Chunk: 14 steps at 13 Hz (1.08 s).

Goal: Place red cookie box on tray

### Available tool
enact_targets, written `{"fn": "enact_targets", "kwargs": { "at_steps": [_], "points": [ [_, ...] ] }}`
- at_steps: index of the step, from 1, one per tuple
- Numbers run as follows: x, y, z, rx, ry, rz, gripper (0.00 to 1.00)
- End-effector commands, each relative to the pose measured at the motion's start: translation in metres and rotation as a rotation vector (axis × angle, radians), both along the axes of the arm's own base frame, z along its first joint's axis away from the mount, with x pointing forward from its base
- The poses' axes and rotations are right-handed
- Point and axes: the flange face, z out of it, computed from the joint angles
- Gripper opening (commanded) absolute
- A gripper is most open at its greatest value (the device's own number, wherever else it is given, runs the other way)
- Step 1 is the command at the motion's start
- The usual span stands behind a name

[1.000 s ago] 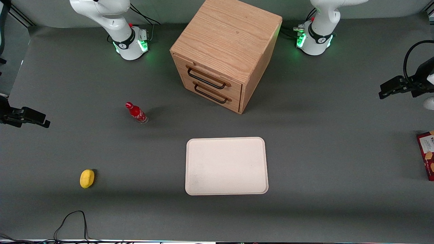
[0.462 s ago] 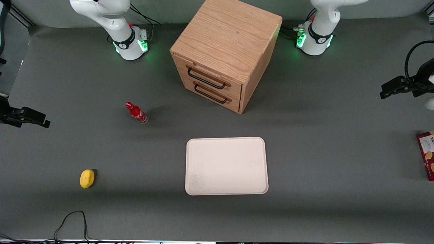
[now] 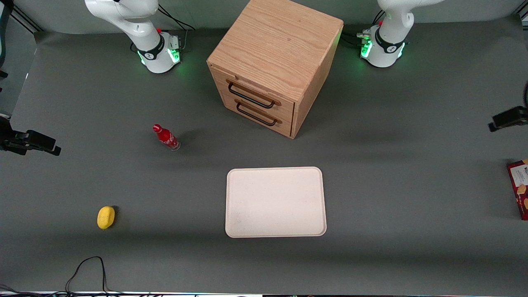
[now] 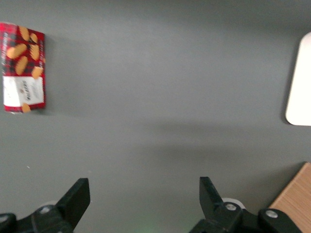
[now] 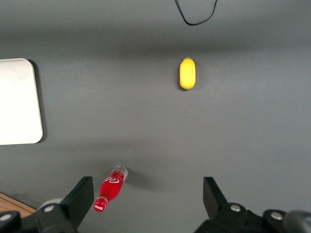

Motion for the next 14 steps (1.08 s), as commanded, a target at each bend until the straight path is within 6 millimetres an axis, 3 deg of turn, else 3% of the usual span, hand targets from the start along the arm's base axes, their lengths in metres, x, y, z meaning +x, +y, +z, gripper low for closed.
{"fn": "enact_targets", "kwargs": {
  "at_steps": [1, 3, 6, 7, 10, 12, 14],
  "points": [
    [0.034, 0.080, -0.010, -0.016, -0.024, -0.008, 1.00],
    [0.042, 0.138, -0.027, -0.014, -0.038, -0.027, 1.00],
    [0.027, 0.240, -0.061, -0.006, -0.073, -0.140, 1.00],
    [0.020, 0.264, -0.069, -0.001, -0.083, -0.168, 1.00],
    [0.005, 0.308, -0.081, 0.026, -0.108, -0.144, 1.00],
    [0.011, 0.312, -0.098, 0.034, -0.106, -0.137, 1.00],
    [0.021, 0.320, -0.130, 0.035, -0.111, -0.135, 1.00]
  ]
}}
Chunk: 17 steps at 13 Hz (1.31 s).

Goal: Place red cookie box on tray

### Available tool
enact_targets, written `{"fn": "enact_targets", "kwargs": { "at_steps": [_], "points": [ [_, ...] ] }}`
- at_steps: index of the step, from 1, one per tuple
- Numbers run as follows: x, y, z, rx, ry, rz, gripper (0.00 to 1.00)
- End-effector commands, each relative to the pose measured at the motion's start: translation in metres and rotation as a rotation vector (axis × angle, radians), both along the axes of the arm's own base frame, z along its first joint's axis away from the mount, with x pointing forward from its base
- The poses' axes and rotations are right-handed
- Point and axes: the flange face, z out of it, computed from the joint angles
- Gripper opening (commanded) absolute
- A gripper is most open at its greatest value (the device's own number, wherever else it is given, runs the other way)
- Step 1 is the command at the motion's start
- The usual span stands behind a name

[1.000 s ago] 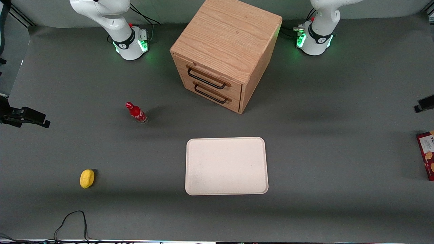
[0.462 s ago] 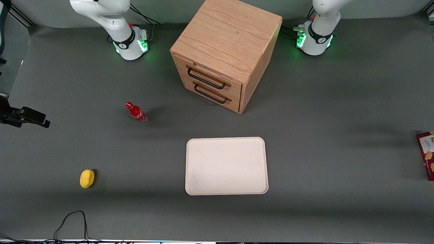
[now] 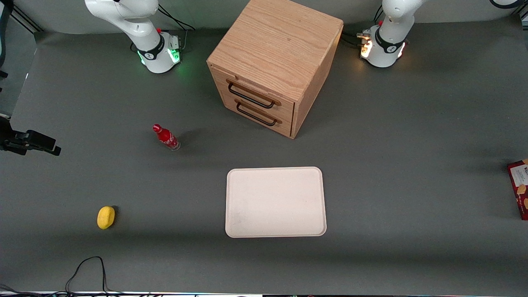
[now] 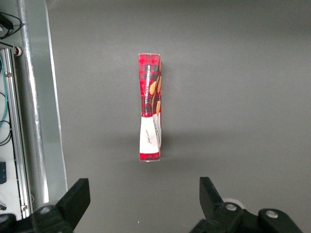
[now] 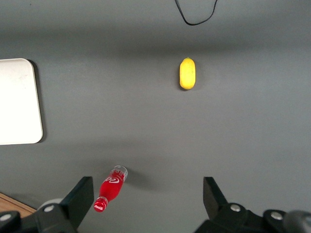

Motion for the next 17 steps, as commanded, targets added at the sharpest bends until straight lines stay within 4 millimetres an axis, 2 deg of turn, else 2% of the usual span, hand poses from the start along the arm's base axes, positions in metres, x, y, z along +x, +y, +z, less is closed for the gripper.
{"fn": "enact_targets", "kwargs": {
  "at_steps": [1, 3, 6, 11, 13, 16, 17],
  "points": [
    [0.021, 0.007, -0.043, 0.013, -0.011, -0.012, 1.00],
    [0.034, 0.006, -0.081, 0.013, -0.012, -0.021, 1.00],
    [0.042, 0.012, -0.139, -0.004, 0.007, -0.011, 1.00],
    [0.042, 0.014, -0.195, -0.028, 0.040, 0.010, 1.00],
    [0.039, 0.013, -0.205, -0.039, 0.055, 0.017, 1.00],
    [0.045, 0.013, -0.209, -0.019, 0.025, 0.019, 1.00],
    [0.045, 0.013, -0.218, -0.020, 0.026, 0.017, 1.00]
  ]
}}
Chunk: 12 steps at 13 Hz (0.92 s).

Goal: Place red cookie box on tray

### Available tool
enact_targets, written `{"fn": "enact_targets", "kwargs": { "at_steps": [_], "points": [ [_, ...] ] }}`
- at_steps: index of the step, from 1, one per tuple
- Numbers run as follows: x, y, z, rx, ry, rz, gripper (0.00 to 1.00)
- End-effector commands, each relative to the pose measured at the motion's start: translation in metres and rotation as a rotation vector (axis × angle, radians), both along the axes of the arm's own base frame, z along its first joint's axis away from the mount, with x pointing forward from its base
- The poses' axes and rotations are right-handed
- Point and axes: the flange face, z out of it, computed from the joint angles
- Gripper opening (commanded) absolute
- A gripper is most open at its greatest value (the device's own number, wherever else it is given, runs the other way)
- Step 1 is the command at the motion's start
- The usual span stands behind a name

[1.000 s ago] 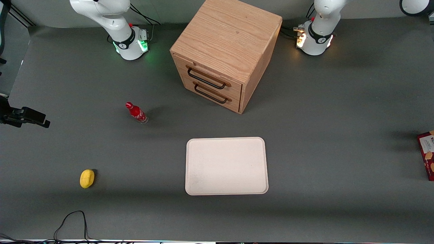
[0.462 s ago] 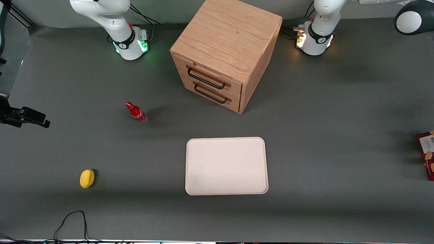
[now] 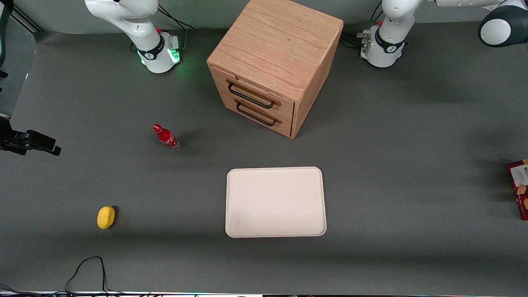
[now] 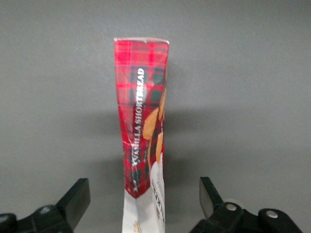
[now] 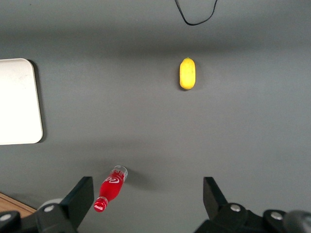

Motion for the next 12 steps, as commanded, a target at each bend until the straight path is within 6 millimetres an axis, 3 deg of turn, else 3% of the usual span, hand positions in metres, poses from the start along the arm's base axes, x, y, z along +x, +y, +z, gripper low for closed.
{"fn": "enact_targets", "kwargs": {
  "at_steps": [1, 3, 4, 5, 8, 9, 12],
  "points": [
    [0.0004, 0.0033, -0.0135, 0.020, -0.011, 0.018, 1.00],
    [0.0001, 0.0033, -0.0159, 0.020, -0.008, 0.017, 0.94],
    [0.0008, 0.0023, -0.0160, 0.020, -0.007, 0.017, 0.80],
    [0.0006, 0.0022, -0.0150, 0.020, -0.005, 0.016, 0.56],
    [0.0017, 0.0005, -0.0140, 0.025, -0.002, 0.011, 0.05],
    [0.0009, 0.0016, -0.0140, 0.026, -0.002, 0.012, 0.00],
    [0.0010, 0.0017, -0.0105, 0.028, -0.004, 0.012, 0.00]
  ]
}}
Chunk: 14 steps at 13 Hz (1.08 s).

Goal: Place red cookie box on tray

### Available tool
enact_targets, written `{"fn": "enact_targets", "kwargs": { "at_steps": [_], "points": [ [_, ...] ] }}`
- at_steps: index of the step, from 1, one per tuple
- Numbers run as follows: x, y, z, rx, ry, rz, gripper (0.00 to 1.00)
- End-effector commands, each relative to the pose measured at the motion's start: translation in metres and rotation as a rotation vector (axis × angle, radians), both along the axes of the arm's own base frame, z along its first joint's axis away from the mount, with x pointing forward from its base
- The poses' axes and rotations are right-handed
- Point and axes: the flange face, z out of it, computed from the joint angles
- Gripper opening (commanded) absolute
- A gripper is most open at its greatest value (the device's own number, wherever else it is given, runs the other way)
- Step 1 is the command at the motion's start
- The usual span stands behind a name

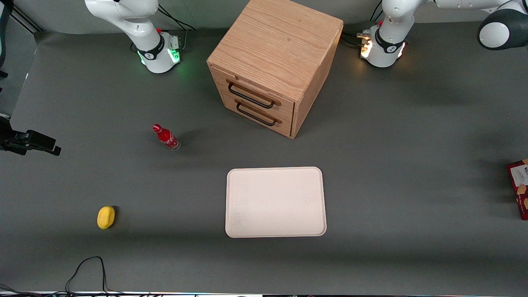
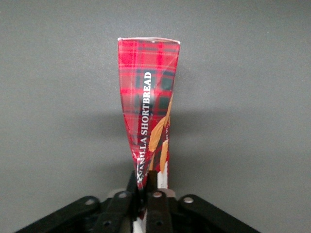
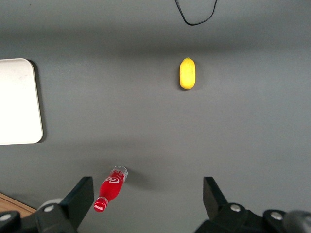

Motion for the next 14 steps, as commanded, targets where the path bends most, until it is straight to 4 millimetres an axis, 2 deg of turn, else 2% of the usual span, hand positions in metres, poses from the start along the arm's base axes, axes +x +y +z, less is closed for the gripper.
{"fn": "enact_targets", "kwargs": {
  "at_steps": [1, 3, 4, 8, 11, 14],
  "points": [
    [0.001, -0.002, 0.013, 0.024, 0.003, 0.006, 0.00],
    [-0.001, -0.003, 0.044, 0.050, 0.029, -0.007, 0.00],
    [-0.003, -0.004, 0.072, 0.053, 0.029, -0.003, 0.00],
    [-0.014, -0.006, 0.161, 0.072, 0.013, 0.007, 0.00],
    [-0.033, -0.011, 0.245, 0.119, -0.039, 0.023, 0.00],
    [-0.061, -0.022, 0.305, 0.120, -0.037, 0.036, 0.00]
  ]
}}
